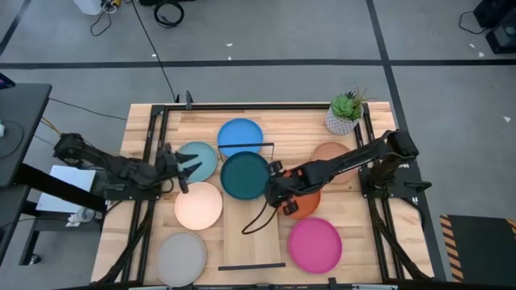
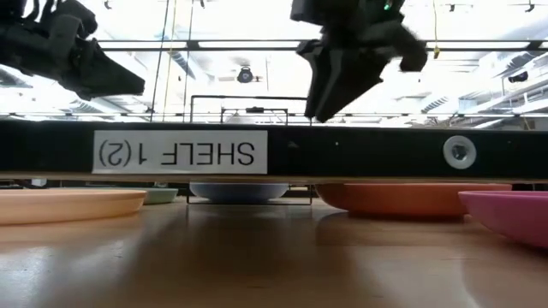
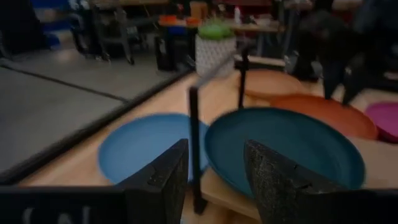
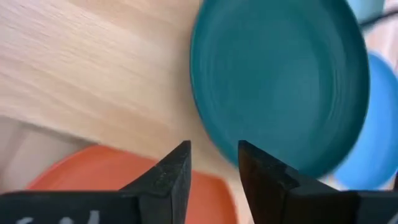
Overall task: Place and stack plates onto a shelf
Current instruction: Stack the orange plate on top of the dark green plate on the shelf
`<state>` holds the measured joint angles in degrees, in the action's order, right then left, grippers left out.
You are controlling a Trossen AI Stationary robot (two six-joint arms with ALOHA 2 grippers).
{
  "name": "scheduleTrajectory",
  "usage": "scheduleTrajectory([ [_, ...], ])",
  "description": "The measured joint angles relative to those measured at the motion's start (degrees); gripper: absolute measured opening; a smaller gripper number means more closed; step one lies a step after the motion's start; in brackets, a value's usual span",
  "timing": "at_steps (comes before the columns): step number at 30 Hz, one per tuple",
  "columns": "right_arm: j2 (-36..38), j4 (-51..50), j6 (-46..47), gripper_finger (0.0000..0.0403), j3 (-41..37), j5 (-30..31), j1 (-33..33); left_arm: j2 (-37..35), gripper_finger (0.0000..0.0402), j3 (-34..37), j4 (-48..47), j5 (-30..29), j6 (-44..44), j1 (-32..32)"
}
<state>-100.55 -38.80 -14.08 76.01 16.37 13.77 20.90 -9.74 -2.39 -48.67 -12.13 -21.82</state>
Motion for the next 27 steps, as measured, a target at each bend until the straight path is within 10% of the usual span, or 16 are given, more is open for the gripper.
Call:
scheduleTrajectory([
  [16, 15.83, -5.14, 30.48, 0.0138, -23.74, 0.52, -2.43, 10.31, 0.0156, -2.01, -1.68, 3.37, -4.05, 4.98],
  [27, 19.58, -7.81, 35.02, 0.0137, -29.86, -3.81, -0.5, 10.24, 0.0156, -2.01, -1.38, 3.36, -3.97, 5.0],
])
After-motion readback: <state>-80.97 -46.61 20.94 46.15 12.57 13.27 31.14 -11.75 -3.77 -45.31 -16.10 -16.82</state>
